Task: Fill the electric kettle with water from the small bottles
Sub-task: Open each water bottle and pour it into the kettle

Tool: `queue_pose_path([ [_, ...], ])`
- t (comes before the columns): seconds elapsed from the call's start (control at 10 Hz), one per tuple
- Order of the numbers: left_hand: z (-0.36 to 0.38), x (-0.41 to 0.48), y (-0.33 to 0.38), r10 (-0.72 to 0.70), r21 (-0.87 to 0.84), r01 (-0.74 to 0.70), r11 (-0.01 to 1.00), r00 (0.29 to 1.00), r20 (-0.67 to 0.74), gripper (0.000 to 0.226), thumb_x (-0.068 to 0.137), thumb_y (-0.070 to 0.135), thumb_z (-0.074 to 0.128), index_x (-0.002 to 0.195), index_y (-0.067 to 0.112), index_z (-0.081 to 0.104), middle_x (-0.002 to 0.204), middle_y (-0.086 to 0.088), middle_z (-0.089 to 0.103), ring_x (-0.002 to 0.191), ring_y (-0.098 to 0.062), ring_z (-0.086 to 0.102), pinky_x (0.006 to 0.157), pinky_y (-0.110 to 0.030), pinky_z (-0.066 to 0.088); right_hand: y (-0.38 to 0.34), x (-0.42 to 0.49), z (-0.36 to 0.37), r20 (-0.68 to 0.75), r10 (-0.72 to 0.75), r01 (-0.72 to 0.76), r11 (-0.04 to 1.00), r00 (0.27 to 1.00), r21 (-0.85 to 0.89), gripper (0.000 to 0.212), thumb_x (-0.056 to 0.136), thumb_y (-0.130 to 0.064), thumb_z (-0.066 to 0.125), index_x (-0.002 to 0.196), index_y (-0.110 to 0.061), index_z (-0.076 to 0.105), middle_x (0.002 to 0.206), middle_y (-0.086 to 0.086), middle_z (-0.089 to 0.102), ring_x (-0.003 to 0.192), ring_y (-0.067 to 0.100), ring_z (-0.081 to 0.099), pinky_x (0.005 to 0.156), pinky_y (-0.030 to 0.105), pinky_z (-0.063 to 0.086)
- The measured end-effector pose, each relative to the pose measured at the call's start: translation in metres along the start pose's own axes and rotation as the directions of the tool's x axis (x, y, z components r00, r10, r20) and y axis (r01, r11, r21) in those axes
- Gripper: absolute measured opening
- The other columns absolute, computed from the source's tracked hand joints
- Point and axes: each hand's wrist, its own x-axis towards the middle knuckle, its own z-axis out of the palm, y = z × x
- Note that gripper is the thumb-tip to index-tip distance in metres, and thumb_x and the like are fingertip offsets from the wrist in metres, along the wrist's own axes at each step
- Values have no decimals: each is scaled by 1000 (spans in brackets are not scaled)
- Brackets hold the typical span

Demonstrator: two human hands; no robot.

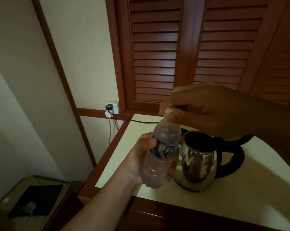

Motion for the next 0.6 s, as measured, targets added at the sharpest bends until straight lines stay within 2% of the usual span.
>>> queue_pose_path([
  [0.1, 5, 6, -14, -28, 1, 28, 1000, 998, -57, 68, 75, 34, 89, 117, -6, 55, 86, -15, 72, 67, -25, 72, 57, -32, 60, 5, -27, 1, -97, 49, -42, 996, 994, 75, 11, 92, -26, 70, 101, -21, 73, 96, -8, 73, 90, 6, 67, 79, 21, 53],
  [0.2, 23, 15, -25, -6, 79, 22, 997, 981, -193, 60, 67, 34, 95, 113, 5, 71, 92, -12, 72, 75, -22, 71, 63, -27, 57, 12, -55, -6, -116, 119, -116, 993, 986, 33, 15, 89, -26, 71, 104, -24, 74, 95, -14, 71, 92, 6, 68, 80, 21, 51],
  [0.3, 42, 20, -40, 68, 219, -6, 976, 959, -276, 56, 69, 12, 88, 121, 7, 69, 101, -10, 74, 88, -20, 73, 73, -26, 59, 10, -88, -28, -58, 192, -189, 980, 980, 61, 22, 92, -31, 68, 114, -26, 70, 107, -18, 68, 98, -4, 62, 88, 27, 54],
  [0.4, 59, 22, -61, 131, 373, 24, 927, 913, -385, 54, 75, -2, 83, 125, 7, 65, 104, -5, 77, 96, -15, 74, 80, -24, 58, 6, -126, -35, -126, 199, -179, 971, 972, 157, 29, 91, -24, 68, 120, -27, 66, 121, -17, 66, 112, 4, 63, 88, 22, 54],
  [0.5, 74, 18, -79, 147, 437, 71, 897, 883, -446, 50, 78, 1, 80, 125, 9, 67, 109, -7, 77, 99, -18, 73, 85, -26, 57, 13, -172, -9, -264, 345, -237, 900, 901, 367, 22, 85, -13, 74, 105, -19, 67, 114, -8, 68, 109, 17, 68, 95, 31, 55],
  [0.6, 83, 9, -97, 149, 425, 103, 899, 841, -520, 45, 79, 6, 78, 123, 12, 69, 112, -10, 77, 103, -22, 73, 85, -27, 58, 30, -221, 35, -284, 486, -316, 818, 826, 481, 18, 84, -5, 77, 90, -17, 66, 109, -3, 67, 105, 18, 69, 94, 30, 56],
])
